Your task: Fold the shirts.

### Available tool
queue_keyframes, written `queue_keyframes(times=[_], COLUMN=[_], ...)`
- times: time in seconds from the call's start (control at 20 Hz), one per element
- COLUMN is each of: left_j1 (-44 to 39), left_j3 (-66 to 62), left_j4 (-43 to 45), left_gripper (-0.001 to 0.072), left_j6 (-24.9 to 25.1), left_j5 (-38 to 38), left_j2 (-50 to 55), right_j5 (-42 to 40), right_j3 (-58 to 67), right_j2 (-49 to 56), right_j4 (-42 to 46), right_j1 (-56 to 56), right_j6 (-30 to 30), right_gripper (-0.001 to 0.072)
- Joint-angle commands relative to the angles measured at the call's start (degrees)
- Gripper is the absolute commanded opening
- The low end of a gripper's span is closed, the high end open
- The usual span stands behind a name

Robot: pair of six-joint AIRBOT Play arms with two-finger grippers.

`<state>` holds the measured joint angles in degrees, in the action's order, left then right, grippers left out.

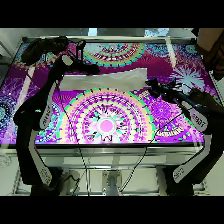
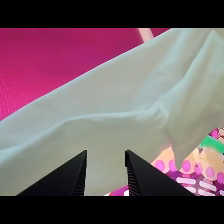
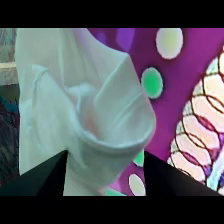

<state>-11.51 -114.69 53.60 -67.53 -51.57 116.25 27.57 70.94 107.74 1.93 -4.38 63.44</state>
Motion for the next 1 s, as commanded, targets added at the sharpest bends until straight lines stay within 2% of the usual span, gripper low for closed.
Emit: queue_keyframes(times=[0.0, 0.05, 0.15, 0.35, 0.4, 0.45, 0.5, 0.65, 0.85, 0.9, 0.95], left_j1=[0.0, 0.0, 0.0, 0.0, -0.1, -0.3, -0.7, -2.9, -5.3, -5.6, -5.9], left_j3=[0.0, 0.0, 0.0, 0.0, 0.0, 0.0, 0.0, 0.0, 0.0, 0.0, 0.0], left_j4=[0.0, 0.0, 0.0, 0.0, 0.0, 0.1, 0.0, -0.1, -2.2, -3.9, -5.4], left_gripper=[0.0293, 0.0293, 0.0293, 0.0293, 0.0290, 0.0244, 0.0153, 0.0135, 0.0134, 0.0124, 0.0082], left_j6=[0.1, 0.0, 0.0, 0.0, 0.0, -0.2, -0.4, -5.2, -13.5, -15.2, -15.8], left_j5=[0.3, 0.3, 0.3, 0.0, -0.9, -2.1, -3.7, -4.0, 6.9, 11.2, 15.5], left_j2=[0.0, 0.0, 0.0, 0.0, 0.1, 0.3, 0.9, 3.9, 8.6, 9.4, 9.9], right_j5=[0.8, 0.5, -0.2, -1.3, -0.6, 0.7, 2.1, 6.1, 12.0, 12.8, 13.3], right_j3=[6.2, 7.1, 8.5, 11.3, 12.3, 13.2, 14.0, 15.4, 17.6, 18.3, 18.9], right_j2=[3.4, 3.4, 3.4, 3.4, 3.4, 3.4, 3.4, 3.4, 3.3, 3.3, 3.3], right_j4=[1.8, 8.5, 13.8, 14.0, 14.1, 14.4, 14.8, 17.1, 19.3, 19.4, 19.8], right_j1=[1.6, 1.5, 1.5, 1.5, 1.5, 1.5, 1.6, 1.9, 3.7, 4.3, 5.0], right_j6=[2.5, 7.7, 10.4, 7.4, 5.3, 3.6, 2.4, 2.0, -2.6, -3.8, -4.3], right_gripper=[0.0539, 0.0488, 0.0416, 0.0043, 0.0027, 0.0027, 0.0026, 0.0026, 0.0026, 0.0026, 0.0026])
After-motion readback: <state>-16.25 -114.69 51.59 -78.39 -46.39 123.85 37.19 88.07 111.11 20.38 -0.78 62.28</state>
